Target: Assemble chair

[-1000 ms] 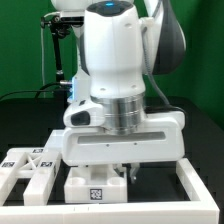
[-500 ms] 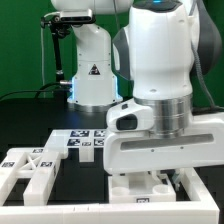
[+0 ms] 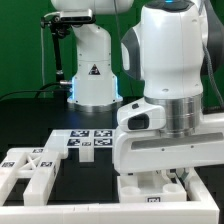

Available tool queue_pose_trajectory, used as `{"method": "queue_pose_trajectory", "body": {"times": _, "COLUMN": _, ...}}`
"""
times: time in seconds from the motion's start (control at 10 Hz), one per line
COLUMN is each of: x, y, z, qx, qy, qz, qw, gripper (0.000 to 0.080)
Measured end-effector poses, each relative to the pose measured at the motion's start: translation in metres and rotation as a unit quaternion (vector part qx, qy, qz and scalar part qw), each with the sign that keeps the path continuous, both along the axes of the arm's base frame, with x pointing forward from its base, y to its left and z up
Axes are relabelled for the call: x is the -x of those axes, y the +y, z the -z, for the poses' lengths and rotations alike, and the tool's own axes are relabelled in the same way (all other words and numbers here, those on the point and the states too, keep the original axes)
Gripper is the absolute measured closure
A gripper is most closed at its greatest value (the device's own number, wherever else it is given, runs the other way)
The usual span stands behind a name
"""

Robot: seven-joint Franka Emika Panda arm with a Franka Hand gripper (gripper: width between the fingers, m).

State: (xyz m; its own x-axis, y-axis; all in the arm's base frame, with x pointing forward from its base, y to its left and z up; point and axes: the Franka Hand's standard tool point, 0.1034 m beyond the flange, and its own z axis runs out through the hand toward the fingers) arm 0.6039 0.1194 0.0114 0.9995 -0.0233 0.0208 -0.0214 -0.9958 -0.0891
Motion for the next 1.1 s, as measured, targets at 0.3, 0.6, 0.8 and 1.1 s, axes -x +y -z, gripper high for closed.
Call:
{"method": "queue_pose_trajectory", "body": {"times": 0.3, "x": -0.002, "y": -0.006, "z": -0.003, "qx": 0.003, "qy": -0.001, "qz": 0.000, "qw": 1.000, "gripper": 0.0755}}
{"method": "queue_pose_trajectory", "body": {"times": 0.6, "x": -0.007, "y": -0.019, "z": -0.024, "qx": 0.008, "qy": -0.004, "qz": 0.000, "qw": 1.000, "gripper": 0.0417}}
{"method": "queue_pose_trajectory", "body": {"times": 0.8, "x": -0.007, "y": -0.031, "z": -0.057, "qx": 0.004, "qy": -0.007, "qz": -0.007, "qw": 1.000, "gripper": 0.0170}}
{"method": "queue_pose_trajectory", "body": {"times": 1.1, "x": 0.011, "y": -0.060, "z": -0.078, "qx": 0.009, "qy": -0.010, "qz": -0.005, "qw": 1.000, "gripper": 0.0151}}
